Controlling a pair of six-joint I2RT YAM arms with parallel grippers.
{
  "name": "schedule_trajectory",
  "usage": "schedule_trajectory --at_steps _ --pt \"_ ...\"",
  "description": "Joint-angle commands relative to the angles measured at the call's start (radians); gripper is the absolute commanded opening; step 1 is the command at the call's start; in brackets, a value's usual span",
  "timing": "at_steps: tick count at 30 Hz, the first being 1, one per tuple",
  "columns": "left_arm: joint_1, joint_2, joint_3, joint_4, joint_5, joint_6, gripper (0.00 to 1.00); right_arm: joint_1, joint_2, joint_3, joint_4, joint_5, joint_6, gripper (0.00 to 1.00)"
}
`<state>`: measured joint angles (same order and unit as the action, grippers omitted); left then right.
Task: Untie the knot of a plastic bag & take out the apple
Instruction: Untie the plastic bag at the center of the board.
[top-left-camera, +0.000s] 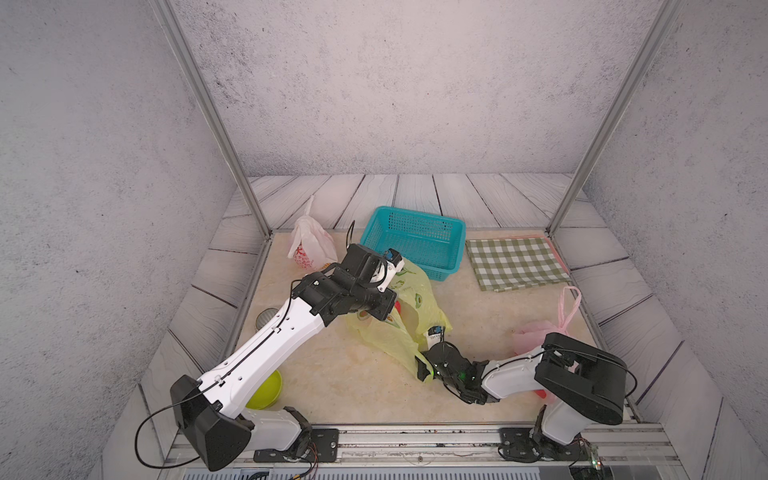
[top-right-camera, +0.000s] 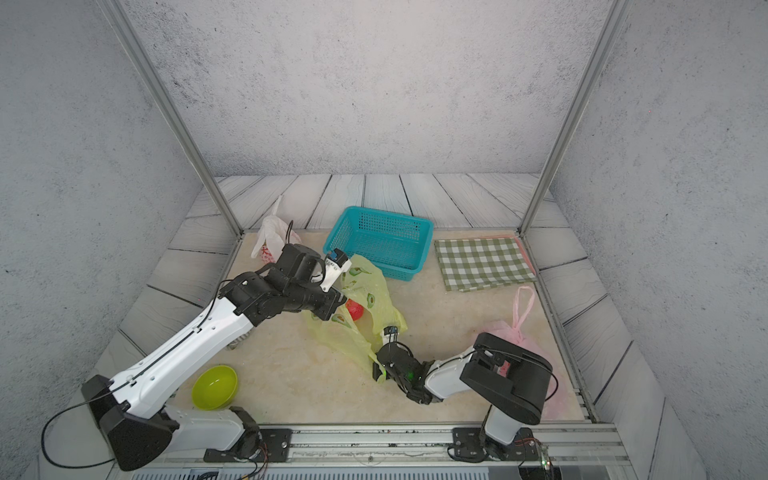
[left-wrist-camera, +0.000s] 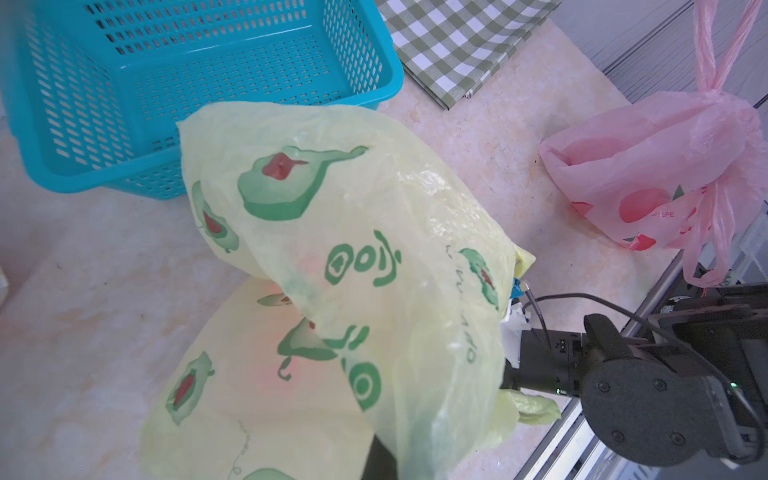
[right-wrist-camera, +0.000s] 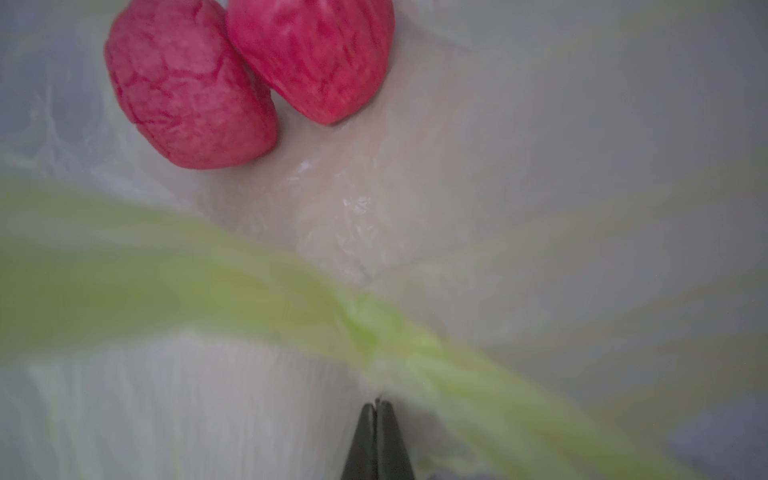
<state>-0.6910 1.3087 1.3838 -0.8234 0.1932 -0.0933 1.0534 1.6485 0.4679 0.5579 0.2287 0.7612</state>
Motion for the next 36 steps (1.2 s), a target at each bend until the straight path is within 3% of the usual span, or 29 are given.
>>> schedule_trajectory --at_steps 1,7,12,17,21,24,29,32,34,36 --pt "0.010 -0.026 0.061 -0.055 -0.021 0.027 0.01 0.001 0.051 -0.020 -0.163 0.008 0.013 0.00" --pt "0.011 -0.057 -0.018 -0.017 0.021 0.005 0.01 0.001 -0.022 -0.043 -0.147 -0.035 -0.043 0.00" --pt "0.010 -0.093 -0.184 0.053 0.120 -0.014 0.00 0.002 -0.273 -0.015 -0.320 -0.167 -0.205 0.00" --pt "0.008 -0.144 -0.322 0.116 0.173 -0.051 0.00 0.001 -0.564 0.030 -0.560 -0.200 -0.292 0.00" --pt "0.007 -0.153 -0.373 0.155 0.192 -0.079 0.00 0.002 -0.695 0.046 -0.648 -0.236 -0.331 0.00" --pt "0.005 -0.155 -0.380 0.175 0.197 -0.091 0.00 0.002 -0.776 0.025 -0.651 -0.287 -0.364 0.07" --pt "0.004 -0.131 -0.348 0.162 0.186 -0.080 0.00 0.002 -1.036 -0.045 -0.717 -0.154 -0.332 0.14" --pt "0.004 -0.117 -0.332 0.147 0.163 -0.064 0.00 0.000 -1.208 -0.039 -0.899 0.016 -0.322 0.24" --pt "0.003 -0.109 -0.328 0.145 0.152 -0.057 0.00 0.002 -1.277 -0.003 -1.057 0.136 -0.306 0.24" --pt "0.004 -0.099 -0.323 0.151 0.160 -0.057 0.00 0.001 -1.327 0.023 -1.104 0.099 -0.331 0.24"
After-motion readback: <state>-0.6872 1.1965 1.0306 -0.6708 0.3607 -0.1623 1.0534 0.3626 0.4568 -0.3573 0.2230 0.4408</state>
